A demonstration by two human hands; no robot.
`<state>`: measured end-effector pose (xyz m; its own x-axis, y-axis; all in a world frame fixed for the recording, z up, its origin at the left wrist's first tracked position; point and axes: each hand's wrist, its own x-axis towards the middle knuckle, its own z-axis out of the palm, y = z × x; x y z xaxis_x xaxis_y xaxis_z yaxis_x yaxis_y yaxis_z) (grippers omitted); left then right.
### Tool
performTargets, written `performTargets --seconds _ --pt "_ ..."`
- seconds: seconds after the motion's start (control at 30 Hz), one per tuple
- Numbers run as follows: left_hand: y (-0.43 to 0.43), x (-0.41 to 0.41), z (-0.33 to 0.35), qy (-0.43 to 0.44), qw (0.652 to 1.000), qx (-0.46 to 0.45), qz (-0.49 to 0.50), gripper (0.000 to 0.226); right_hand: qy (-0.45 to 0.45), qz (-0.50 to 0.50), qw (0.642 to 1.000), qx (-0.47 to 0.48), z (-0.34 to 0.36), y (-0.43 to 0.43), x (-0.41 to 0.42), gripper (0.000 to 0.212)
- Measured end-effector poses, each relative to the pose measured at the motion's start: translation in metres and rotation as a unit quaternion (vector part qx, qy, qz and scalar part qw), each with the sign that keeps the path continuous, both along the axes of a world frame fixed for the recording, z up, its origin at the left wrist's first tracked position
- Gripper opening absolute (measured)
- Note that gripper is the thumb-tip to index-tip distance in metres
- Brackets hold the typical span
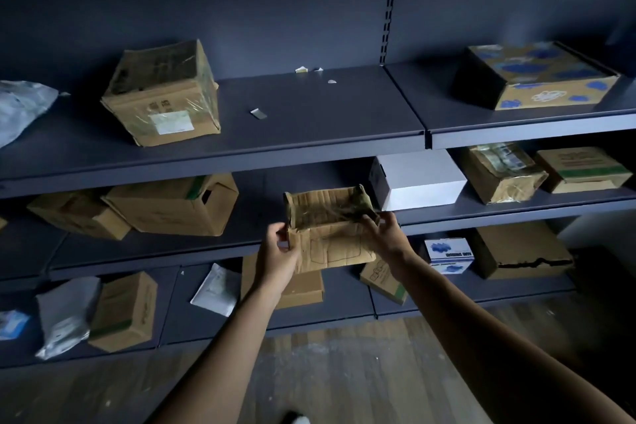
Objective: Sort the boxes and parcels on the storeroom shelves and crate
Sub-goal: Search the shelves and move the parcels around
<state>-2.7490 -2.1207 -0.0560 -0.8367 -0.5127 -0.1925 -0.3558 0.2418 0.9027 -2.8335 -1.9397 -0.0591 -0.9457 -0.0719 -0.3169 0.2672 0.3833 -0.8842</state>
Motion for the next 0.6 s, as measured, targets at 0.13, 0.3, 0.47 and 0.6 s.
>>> performTargets --seconds 0.13,0.3,0.47,0.6 --pt "-0.024 -0.032 -0.025 -0.021 0.999 0.030 -0.021 0.045 0.001 -0.035 0.994 0.108 -0.015 -0.022 -0.029 0.047" --pt "-0.052 -0.068 -0.048 -0.071 0.995 0.039 -0.054 0.052 0.005 -0.019 0.991 0.130 -0.030 -0.048 -0.054 0.036" --pt "-0.071 -0.089 -0.061 -0.087 0.987 0.123 -0.049 0.042 -0.012 -0.049 0.994 0.098 -0.042 -0.070 -0.061 0.035" --pt "-0.078 -0.113 -0.062 -0.087 0.981 0.157 -0.078 0.040 -0.027 -0.022 0.996 0.084 -0.047 -0.092 -0.065 0.046"
